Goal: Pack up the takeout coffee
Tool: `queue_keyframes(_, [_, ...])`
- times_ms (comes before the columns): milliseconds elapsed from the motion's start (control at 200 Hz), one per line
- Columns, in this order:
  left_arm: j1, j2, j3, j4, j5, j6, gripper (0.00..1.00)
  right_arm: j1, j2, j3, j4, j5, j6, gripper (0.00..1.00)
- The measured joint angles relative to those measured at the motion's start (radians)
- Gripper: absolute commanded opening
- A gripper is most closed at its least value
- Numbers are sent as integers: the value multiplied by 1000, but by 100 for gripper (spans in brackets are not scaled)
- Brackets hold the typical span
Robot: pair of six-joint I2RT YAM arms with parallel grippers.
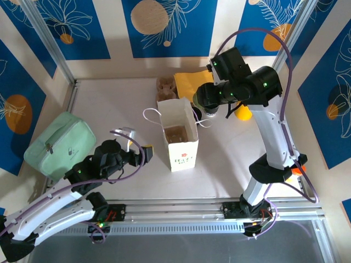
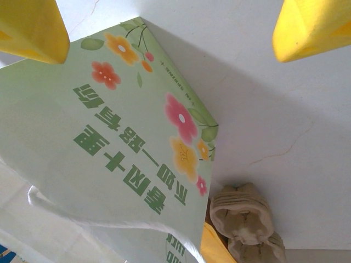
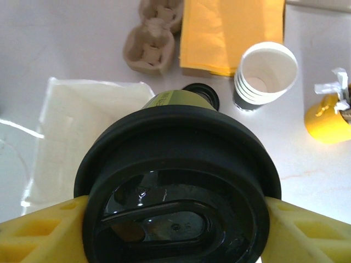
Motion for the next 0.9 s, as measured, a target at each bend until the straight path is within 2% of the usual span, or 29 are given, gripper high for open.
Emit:
queue_keyframes(185, [0, 19, -5, 5, 3, 0, 95, 100, 24, 49, 0, -22, 14, 67])
queue_keyframes(370, [0, 57, -8, 27, 8, 0, 95, 195, 27, -18, 0, -41, 23, 67])
queue_keyframes(900, [0, 188, -13, 140, 58, 3, 94, 289, 51, -251, 0, -42, 73, 64])
